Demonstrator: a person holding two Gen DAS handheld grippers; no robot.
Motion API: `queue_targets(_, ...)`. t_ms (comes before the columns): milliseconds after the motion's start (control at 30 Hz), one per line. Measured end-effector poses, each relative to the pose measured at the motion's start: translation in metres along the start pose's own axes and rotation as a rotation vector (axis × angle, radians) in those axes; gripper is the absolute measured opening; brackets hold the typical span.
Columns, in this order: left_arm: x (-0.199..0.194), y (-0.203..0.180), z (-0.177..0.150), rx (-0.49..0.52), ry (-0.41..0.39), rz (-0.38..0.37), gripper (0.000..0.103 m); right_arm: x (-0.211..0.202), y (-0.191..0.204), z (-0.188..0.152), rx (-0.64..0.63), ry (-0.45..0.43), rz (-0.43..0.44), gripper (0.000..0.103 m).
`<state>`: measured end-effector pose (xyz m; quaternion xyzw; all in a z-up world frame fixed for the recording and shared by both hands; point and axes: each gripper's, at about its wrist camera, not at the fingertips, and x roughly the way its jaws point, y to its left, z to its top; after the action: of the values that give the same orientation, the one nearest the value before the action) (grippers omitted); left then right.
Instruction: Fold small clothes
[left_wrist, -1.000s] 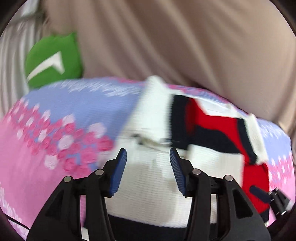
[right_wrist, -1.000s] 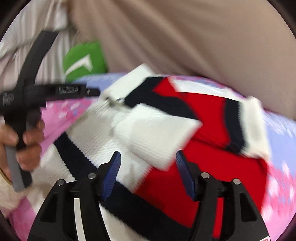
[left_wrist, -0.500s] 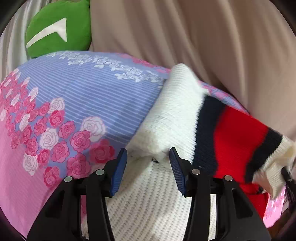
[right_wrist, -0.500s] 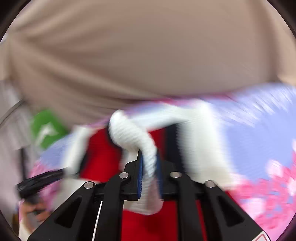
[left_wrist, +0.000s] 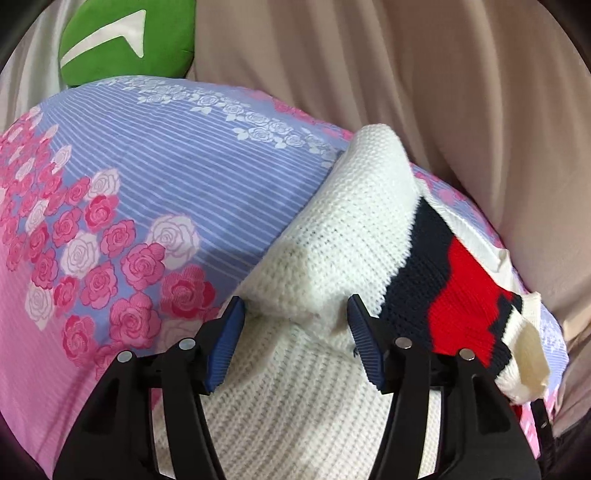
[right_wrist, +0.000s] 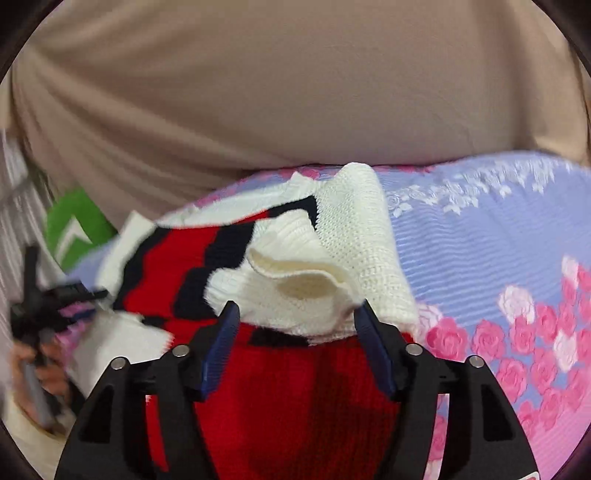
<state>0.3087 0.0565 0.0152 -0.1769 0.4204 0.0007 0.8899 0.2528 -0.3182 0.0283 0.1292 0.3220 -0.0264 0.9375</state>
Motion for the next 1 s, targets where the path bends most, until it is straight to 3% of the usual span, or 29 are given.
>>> queue_targets(33, 0.001, -0.001, 0.0, 0.004, -0.005, 0.018, 0.045, 0.013, 0.006, 0.003, -0.044, 0.024, -0.058, 0.064)
queue_targets(67, 0.001, -0.002, 0.001, 0.005, -0.01, 0.032, 0.042, 0.017, 0.009, 0.003, -0.058, 0.036, -0.091, 0.055)
queue_targets(100, 0.001, -0.001, 0.002, 0.002, -0.013, 0.036, 0.035, 0.027, 0.009, 0.01, -0.061, 0.056, -0.101, 0.022)
queue_targets(133, 0.0, 0.0, 0.002, -0.004, -0.016, 0.033, 0.029, 0.029, 0.009, 0.013, -0.048, 0.072, -0.09, 0.006)
queue_targets(167, -0.003, 0.001, 0.004, -0.014, -0.025, 0.028, 0.027, 0.024, 0.005, 0.022, 0.001, 0.05, -0.03, 0.007)
queue_targets(233, -0.016, 0.009, 0.006, -0.043, -0.066, -0.002, 0.02, -0.014, -0.001, 0.039, 0.098, -0.085, 0.197, 0.007)
queue_targets(300, -0.027, 0.015, 0.008, -0.052, -0.116, 0.006, 0.016, -0.04, -0.017, 0.044, 0.163, -0.211, 0.369, 0.006)
queue_targets(333, -0.028, 0.019, 0.008, -0.051, -0.138, 0.027, 0.016, -0.031, -0.028, 0.044, 0.195, -0.197, 0.36, 0.006)
queue_targets(367, -0.024, 0.02, 0.009, -0.045, -0.138, 0.047, 0.016, -0.006, -0.039, 0.043, 0.221, -0.105, 0.296, 0.006)
queue_targets(400, -0.016, 0.02, 0.01, -0.037, -0.117, 0.073, 0.004, 0.024, -0.049, 0.04, 0.239, 0.009, 0.194, 0.006)
queue_targets(433, -0.008, 0.02, 0.011, -0.03, -0.096, 0.102, 0.0, 0.054, -0.058, 0.03, 0.235, 0.117, 0.04, 0.006)
queue_targets(467, 0.003, 0.021, 0.011, -0.029, -0.064, 0.127, 0.0, 0.059, -0.059, 0.027, 0.232, 0.116, 0.043, 0.006)
queue_targets(533, 0.015, 0.025, 0.008, -0.032, -0.028, 0.125, 0.0, 0.04, -0.057, 0.033, 0.259, 0.042, 0.131, 0.006)
queue_targets(567, 0.012, 0.026, 0.006, -0.018, -0.051, 0.132, 0.0, 0.028, -0.057, 0.036, 0.254, -0.031, 0.205, 0.006)
queue_targets(600, 0.01, 0.026, 0.004, -0.014, -0.051, 0.142, 0.0, 0.023, -0.059, 0.039, 0.257, -0.056, 0.221, 0.006)
queue_targets(733, -0.013, 0.024, 0.002, -0.032, -0.073, 0.057, 0.0, 0.053, -0.081, 0.034, 0.344, 0.099, 0.155, 0.015)
queue_targets(800, -0.021, 0.019, 0.001, -0.008, -0.083, 0.022, 0.001, 0.042, -0.08, 0.028, 0.345, 0.052, 0.172, 0.016)
queue_targets(900, -0.018, 0.01, 0.001, 0.008, -0.046, 0.0, 0.002, 0.035, -0.067, 0.03, 0.291, 0.023, 0.171, 0.027)
queue_targets(967, -0.012, 0.007, 0.001, -0.012, -0.005, -0.007, 0.002, 0.043, -0.052, 0.037, 0.218, 0.072, 0.148, 0.024)
queue_targets(1000, -0.014, 0.008, 0.001, -0.034, 0.006, -0.02, 0.002, 0.047, -0.044, 0.043, 0.172, 0.094, 0.121, 0.017)
